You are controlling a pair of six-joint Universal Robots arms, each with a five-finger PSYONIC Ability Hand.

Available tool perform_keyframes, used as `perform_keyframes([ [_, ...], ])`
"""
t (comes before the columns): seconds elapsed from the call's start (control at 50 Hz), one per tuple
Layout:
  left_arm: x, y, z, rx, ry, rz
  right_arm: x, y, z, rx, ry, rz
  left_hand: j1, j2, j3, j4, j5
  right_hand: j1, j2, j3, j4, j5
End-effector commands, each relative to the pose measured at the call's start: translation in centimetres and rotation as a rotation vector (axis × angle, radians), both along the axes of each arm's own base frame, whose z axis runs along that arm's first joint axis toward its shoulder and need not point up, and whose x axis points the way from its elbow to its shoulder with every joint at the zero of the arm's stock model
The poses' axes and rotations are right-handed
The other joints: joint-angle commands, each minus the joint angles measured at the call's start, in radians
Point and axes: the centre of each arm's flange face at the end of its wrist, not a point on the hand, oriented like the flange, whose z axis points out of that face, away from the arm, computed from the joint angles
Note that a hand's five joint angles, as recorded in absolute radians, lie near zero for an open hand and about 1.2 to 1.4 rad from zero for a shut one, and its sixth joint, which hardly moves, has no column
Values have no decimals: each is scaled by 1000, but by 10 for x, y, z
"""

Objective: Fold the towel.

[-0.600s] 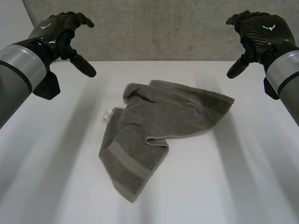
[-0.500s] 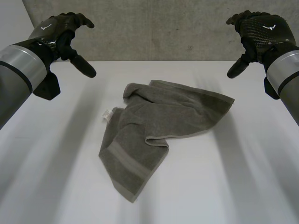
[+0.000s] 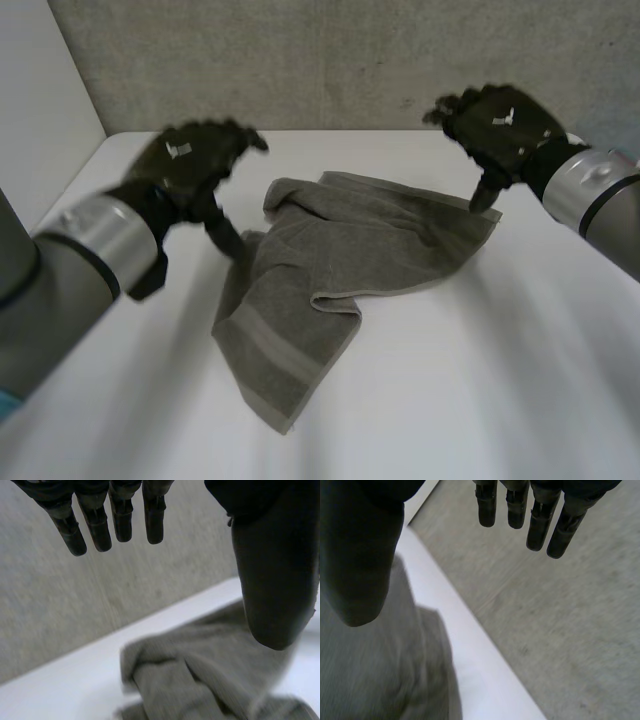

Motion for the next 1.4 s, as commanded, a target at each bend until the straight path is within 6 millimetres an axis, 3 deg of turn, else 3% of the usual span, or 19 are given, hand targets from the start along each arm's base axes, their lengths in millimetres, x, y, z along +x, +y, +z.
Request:
perform_keyframes([
  [0.02,6,15,-47,84,-45,4,-1,-28,-60,5,185,7,-39,-30,-33,-41,-16,-53,-63,-74,-84,-59],
  [0.06,4,20,-56,83,-41,4,-1,-36,-87,-20,282,24,-36,-27,-30,-38,-13,-53,-63,-74,-84,-59],
  [0.12,-3,28,-73,92,-24,7,0,-40,-97,-42,319,33,-24,-15,-18,-26,-2,-53,-63,-74,-84,-59],
  [0.16,-7,30,-89,111,-23,33,2,-47,-116,-80,364,45,-21,-12,-15,-24,1,-53,-63,-74,-84,-59],
  [0.34,-13,37,-132,190,-120,94,5,-68,-143,-158,381,13,-21,-12,-15,-23,1,-22,-32,-43,-53,-28],
  [0.44,-14,44,-149,212,-173,123,5,-74,-149,-171,383,-8,-21,-12,-15,-23,1,254,244,233,223,248],
  [0.48,-13,43,-154,216,-186,143,4,-75,-154,-167,383,-9,-21,-12,-15,-23,1,598,589,577,568,592],
  [0.5,-13,43,-154,216,-186,143,4,-75,-154,-167,383,-9,-21,-12,-15,-23,1,600,591,579,570,594],
  [0.54,-15,44,-156,204,-187,135,4,-76,-155,-172,383,-11,-21,-12,-15,-23,1,889,880,868,859,883],
  [0.62,-18,45,-158,190,-175,128,3,-77,-158,-162,381,-20,-21,-12,-15,-23,1,1168,1158,1146,1137,1161],
  [0.98,-26,62,-156,181,-177,78,-5,-70,-159,-105,374,-63,-18,-9,-12,-21,4,1169,1159,1147,1138,1163],
  [1.12,-29,75,-154,185,-191,43,-6,-71,-157,-86,344,-72,213,222,219,211,236,1169,1159,1147,1138,1163],
  [1.26,-29,77,-155,188,-198,37,-6,-70,-153,-84,334,-75,223,231,228,220,245,1169,1159,1147,1138,1163],
  [1.4,-35,92,-156,164,-231,-13,-7,-68,-152,-80,333,-75,296,305,302,294,318,1169,1159,1147,1138,1163],
])
